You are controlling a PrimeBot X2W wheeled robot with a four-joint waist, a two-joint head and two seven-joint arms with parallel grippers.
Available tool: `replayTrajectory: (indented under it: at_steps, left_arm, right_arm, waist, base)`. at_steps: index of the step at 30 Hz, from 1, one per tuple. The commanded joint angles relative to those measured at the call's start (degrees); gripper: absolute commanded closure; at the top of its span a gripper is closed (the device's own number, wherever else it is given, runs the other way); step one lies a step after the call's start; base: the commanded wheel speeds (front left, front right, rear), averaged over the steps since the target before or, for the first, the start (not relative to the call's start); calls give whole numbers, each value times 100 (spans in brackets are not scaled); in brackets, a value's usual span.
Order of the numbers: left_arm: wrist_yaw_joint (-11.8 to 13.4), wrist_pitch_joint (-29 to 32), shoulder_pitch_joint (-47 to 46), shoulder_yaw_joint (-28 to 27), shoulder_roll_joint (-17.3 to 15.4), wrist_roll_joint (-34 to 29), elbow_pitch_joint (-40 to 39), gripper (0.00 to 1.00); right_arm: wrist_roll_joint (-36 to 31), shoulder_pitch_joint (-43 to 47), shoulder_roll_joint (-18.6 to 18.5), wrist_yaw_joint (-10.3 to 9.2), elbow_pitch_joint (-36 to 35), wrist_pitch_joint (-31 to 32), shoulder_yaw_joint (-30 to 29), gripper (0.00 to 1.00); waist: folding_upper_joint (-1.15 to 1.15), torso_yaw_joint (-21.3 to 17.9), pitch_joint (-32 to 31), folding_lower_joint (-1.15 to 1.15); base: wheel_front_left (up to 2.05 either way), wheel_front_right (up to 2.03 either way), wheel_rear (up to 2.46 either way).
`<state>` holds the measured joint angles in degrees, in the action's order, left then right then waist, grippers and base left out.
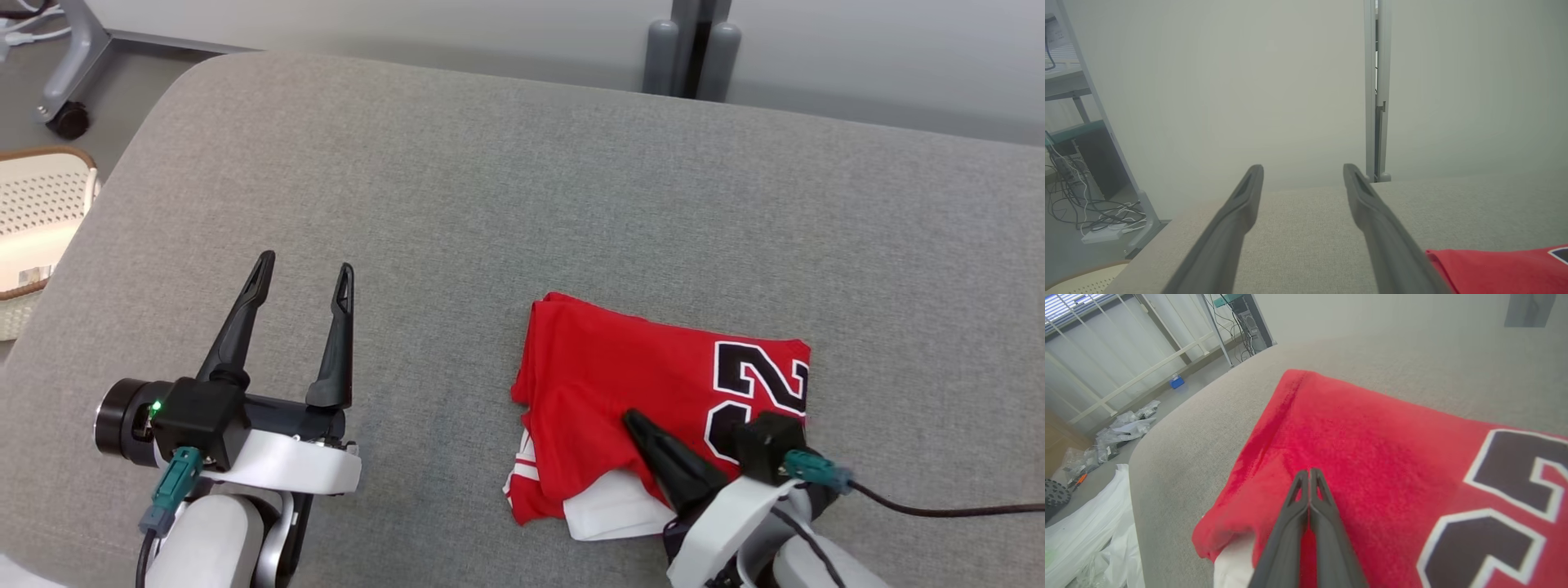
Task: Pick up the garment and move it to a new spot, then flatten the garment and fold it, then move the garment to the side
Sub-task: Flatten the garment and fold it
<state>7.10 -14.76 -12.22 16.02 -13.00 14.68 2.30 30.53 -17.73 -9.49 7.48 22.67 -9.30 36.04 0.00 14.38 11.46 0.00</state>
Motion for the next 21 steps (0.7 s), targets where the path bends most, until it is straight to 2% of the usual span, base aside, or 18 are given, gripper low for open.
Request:
replayTrajectory:
  at_steps: [1, 7, 16, 21]
  left_arm:
    - [-29, -39, -91, -19, 28, -10, 4, 0]
    - [-78, -36, -90, -103, 80, -56, -18, 0]
    - [-170, -34, -66, -256, 170, -115, -15, 0]
    - [-201, -33, -21, -400, 163, -161, -31, 0]
  right_arm:
    - [89, -84, -28, 4, 127, -67, 113, 100]
    - [341, -385, 47, 5, 654, -238, 863, 100]
    - [492, -781, 122, 5, 954, -358, 1690, 100]
    - [735, -931, 58, 4, 835, -526, 1584, 100]
  waist:
    - [0, 45, 22, 0]
    - [0, 76, 64, 0]
    - [0, -72, 93, 0]
    - [0, -296, 54, 0]
  base:
    - [0, 0, 0]
    - [0, 0, 0]
    - [0, 0, 0]
    - [0, 0, 0]
